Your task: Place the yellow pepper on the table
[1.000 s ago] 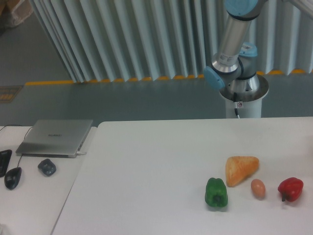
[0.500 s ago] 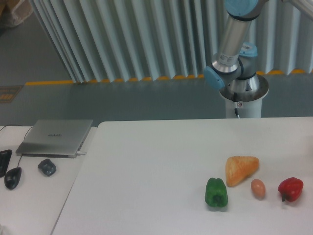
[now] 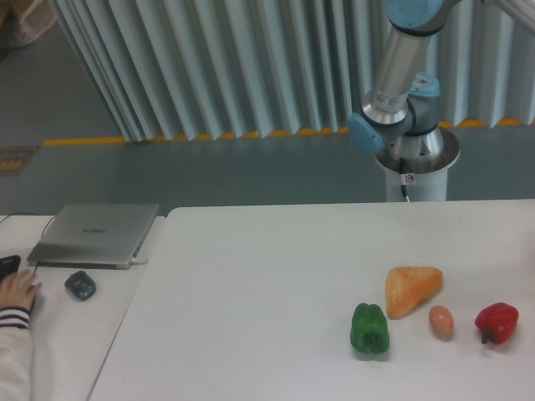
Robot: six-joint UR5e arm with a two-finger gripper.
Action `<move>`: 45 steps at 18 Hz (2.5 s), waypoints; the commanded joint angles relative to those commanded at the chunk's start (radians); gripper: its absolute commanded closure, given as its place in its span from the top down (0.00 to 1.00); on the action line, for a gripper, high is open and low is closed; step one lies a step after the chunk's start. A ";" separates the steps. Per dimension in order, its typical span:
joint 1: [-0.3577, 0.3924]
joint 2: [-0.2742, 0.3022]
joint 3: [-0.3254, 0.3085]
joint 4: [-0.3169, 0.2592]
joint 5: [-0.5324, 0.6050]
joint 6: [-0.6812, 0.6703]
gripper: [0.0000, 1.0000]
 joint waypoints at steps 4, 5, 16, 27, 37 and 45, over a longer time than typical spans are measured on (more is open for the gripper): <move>0.002 0.003 0.052 -0.078 -0.014 -0.024 0.55; 0.002 0.005 0.072 -0.116 -0.032 -0.053 0.55; -0.109 0.052 0.176 -0.305 -0.254 -0.513 0.55; -0.308 0.058 0.164 -0.233 -0.341 -1.123 0.55; -0.426 0.018 0.167 0.071 -0.322 -1.497 0.52; -0.517 -0.015 0.153 0.149 -0.094 -1.633 0.53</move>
